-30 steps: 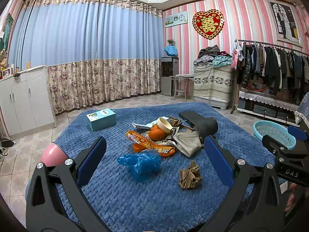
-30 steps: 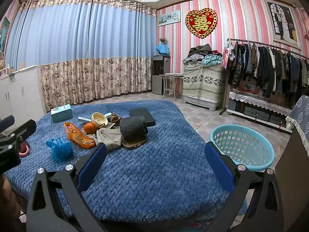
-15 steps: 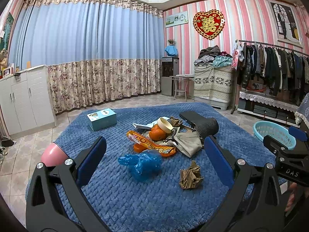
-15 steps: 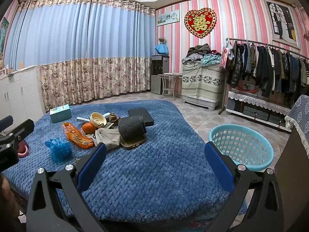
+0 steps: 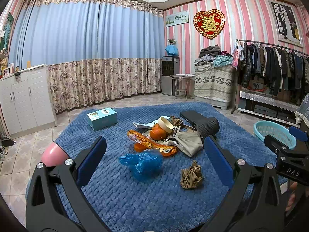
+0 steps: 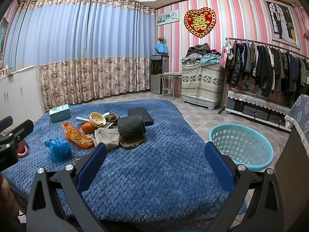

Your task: Collect trash

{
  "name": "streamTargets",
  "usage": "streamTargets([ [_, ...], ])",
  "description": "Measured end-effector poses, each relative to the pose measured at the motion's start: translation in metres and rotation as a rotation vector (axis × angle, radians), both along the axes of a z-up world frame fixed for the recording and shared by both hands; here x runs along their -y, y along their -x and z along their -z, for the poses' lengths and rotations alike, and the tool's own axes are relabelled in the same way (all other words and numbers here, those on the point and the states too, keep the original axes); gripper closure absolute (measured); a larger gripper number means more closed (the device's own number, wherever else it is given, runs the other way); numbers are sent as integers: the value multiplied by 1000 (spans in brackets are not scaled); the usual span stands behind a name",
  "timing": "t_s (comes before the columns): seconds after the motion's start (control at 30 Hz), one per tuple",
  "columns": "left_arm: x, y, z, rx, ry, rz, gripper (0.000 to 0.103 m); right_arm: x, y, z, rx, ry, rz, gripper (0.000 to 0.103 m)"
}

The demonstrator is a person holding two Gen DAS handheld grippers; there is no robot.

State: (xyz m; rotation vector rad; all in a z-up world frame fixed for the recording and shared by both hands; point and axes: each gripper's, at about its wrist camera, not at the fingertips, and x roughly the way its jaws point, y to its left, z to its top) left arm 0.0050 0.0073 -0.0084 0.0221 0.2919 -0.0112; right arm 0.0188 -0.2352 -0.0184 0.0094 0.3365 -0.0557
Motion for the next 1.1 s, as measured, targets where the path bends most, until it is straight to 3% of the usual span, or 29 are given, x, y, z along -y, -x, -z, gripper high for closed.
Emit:
streamTargets([
  [0.8,1,0,-2,4,0,-4,5,0,0,0,1,0,3,4],
  [0.9,-7,-11,11,8,-1,-9,5,1,-1,1,-4,-3,4,4],
  [1.1,-21,-15,12,2,0,-12,5,1,-2,2,-6,-3,4,4],
])
